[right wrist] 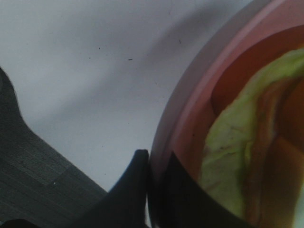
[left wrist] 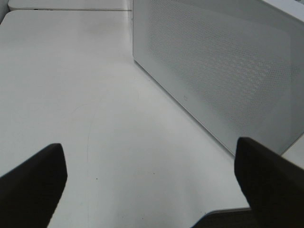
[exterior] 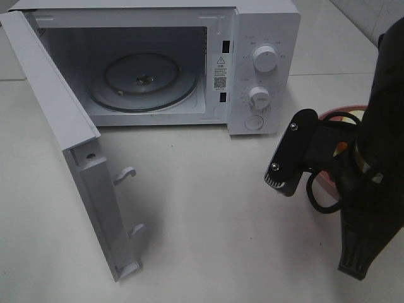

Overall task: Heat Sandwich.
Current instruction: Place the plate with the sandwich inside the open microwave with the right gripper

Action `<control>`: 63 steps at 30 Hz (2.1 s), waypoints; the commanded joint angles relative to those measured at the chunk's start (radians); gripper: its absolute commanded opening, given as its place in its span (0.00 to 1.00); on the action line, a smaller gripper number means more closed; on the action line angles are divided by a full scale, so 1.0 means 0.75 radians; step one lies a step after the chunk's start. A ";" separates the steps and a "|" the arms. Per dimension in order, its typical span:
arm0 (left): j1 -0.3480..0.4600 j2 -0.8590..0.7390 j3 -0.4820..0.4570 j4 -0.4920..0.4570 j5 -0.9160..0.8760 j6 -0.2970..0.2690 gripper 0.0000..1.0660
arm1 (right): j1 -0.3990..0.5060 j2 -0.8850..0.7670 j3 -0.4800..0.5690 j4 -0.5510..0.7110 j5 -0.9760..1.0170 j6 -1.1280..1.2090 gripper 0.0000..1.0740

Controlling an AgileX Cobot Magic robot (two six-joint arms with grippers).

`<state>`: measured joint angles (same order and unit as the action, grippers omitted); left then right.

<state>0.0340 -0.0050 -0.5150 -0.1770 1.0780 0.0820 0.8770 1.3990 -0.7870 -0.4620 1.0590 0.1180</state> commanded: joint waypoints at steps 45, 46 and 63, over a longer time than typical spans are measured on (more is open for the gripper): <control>0.001 -0.029 0.000 -0.009 -0.004 -0.007 0.83 | 0.007 -0.020 0.003 -0.037 -0.607 -1.329 0.02; 0.001 -0.029 0.000 -0.009 -0.004 -0.007 0.83 | 0.007 -0.020 0.003 -0.033 -0.611 -1.321 0.02; 0.001 -0.029 0.000 -0.009 -0.004 -0.007 0.83 | -0.127 -0.019 0.003 0.207 -0.728 -1.852 0.02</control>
<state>0.0340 -0.0050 -0.5150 -0.1770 1.0780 0.0820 0.7960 1.3910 -0.7870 -0.3370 0.5560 -1.1810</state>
